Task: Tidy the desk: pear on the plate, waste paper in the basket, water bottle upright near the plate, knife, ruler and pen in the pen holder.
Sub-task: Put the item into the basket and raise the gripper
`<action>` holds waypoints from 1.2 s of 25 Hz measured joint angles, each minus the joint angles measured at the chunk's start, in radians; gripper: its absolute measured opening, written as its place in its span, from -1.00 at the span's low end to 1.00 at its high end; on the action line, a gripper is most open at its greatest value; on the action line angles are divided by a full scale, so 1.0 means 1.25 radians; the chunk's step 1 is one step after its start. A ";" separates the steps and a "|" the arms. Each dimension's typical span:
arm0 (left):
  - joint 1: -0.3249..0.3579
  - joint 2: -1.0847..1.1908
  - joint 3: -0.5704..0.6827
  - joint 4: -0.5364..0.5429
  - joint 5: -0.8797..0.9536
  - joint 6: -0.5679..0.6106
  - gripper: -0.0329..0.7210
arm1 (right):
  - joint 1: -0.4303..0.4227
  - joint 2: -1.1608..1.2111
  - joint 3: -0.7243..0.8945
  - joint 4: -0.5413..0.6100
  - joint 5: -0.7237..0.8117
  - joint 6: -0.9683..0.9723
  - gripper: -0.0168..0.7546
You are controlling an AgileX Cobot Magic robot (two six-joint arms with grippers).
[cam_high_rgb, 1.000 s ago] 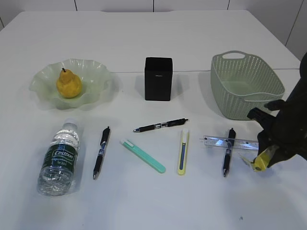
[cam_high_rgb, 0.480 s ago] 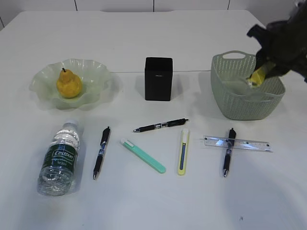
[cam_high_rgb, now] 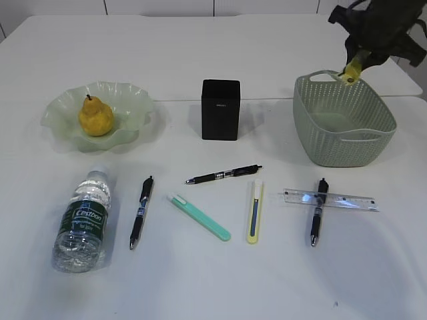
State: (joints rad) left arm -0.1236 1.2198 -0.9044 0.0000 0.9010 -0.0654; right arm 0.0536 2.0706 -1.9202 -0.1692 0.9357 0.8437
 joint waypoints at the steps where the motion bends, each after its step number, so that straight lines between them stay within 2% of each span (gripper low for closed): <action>1: 0.000 0.000 0.000 0.000 0.000 0.000 0.49 | 0.000 0.017 -0.015 -0.019 0.005 -0.012 -0.53; 5: 0.000 0.000 0.000 0.000 0.000 0.000 0.49 | 0.000 0.071 -0.057 -0.067 0.007 -0.031 -0.52; 9: 0.000 0.000 0.000 0.000 -0.014 0.000 0.49 | 0.000 0.117 -0.065 -0.077 0.006 -0.046 -0.49; 12: 0.000 0.000 0.000 -0.008 -0.025 0.000 0.49 | 0.000 0.143 -0.065 -0.077 0.006 -0.074 -0.33; 18: 0.000 0.000 0.000 -0.025 -0.044 0.000 0.49 | 0.000 0.148 -0.065 -0.079 0.007 -0.101 0.15; 21: 0.000 0.000 0.000 -0.025 -0.047 0.000 0.49 | 0.000 0.148 -0.070 -0.075 0.028 -0.114 0.31; 25: 0.000 0.000 0.000 -0.025 -0.050 0.000 0.49 | 0.000 0.148 -0.095 -0.046 0.084 -0.184 0.40; 30: 0.000 0.000 0.000 -0.025 -0.053 0.000 0.49 | 0.000 0.148 -0.183 -0.001 0.190 -0.305 0.41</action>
State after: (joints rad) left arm -0.1236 1.2198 -0.9044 -0.0315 0.8342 -0.0654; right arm 0.0536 2.2550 -2.1488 -0.1701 1.1726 0.4622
